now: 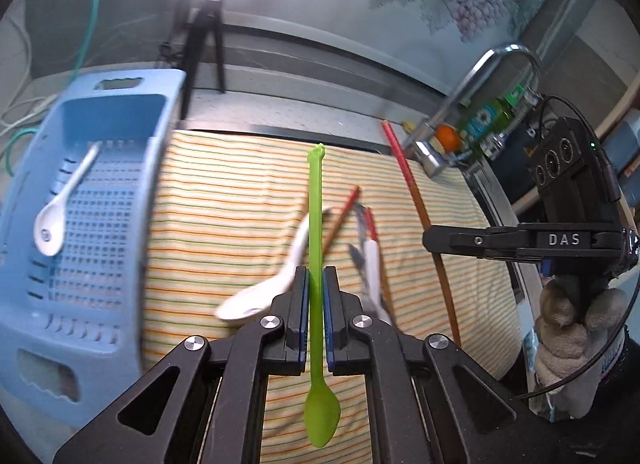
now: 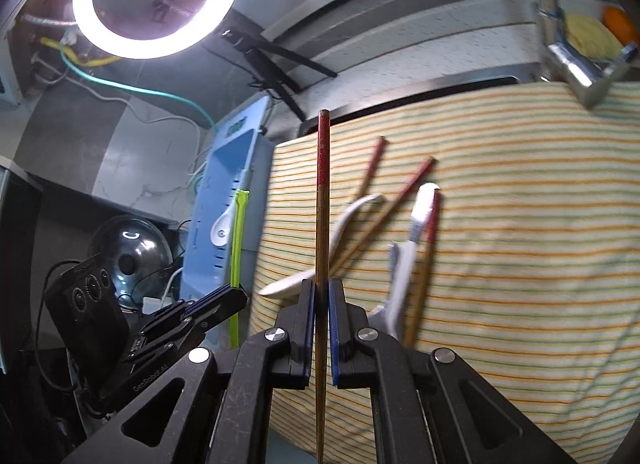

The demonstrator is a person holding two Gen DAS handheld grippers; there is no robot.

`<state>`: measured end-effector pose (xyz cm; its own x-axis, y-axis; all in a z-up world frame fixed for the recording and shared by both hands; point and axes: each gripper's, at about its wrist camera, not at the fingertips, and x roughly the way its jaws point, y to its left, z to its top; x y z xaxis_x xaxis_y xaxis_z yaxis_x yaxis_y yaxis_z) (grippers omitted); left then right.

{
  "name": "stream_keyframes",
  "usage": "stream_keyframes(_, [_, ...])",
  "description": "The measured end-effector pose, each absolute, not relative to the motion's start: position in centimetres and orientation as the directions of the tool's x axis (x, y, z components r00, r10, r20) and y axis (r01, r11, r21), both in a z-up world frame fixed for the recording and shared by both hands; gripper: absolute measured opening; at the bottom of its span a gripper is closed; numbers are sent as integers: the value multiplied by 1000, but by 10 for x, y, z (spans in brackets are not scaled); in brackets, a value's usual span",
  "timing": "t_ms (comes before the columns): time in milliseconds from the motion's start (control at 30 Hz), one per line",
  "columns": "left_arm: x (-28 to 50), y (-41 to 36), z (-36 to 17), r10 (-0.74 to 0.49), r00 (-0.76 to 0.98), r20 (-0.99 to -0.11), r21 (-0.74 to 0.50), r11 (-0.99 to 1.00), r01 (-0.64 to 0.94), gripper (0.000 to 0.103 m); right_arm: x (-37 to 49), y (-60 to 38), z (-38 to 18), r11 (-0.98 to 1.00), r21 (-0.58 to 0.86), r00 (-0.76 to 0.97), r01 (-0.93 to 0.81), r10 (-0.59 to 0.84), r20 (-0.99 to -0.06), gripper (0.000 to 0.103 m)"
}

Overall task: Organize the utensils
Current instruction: 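Lower the green spoon into the basket with the left gripper while the right drops the chopstick in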

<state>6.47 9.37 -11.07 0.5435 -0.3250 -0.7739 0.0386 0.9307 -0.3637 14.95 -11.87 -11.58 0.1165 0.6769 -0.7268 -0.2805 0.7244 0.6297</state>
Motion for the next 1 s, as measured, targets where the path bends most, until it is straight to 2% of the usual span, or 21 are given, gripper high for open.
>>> stream_keyframes(433, [64, 181, -103, -190, 606, -772, -311, 945, -99, 5, 158, -17, -94, 674, 623, 86, -397, 703, -706, 6])
stream_keyframes(1000, [90, 251, -122, -134, 601, -788, -303, 934, -190, 5, 192, 89, -114, 681, 607, 75, -409, 688, -722, 6])
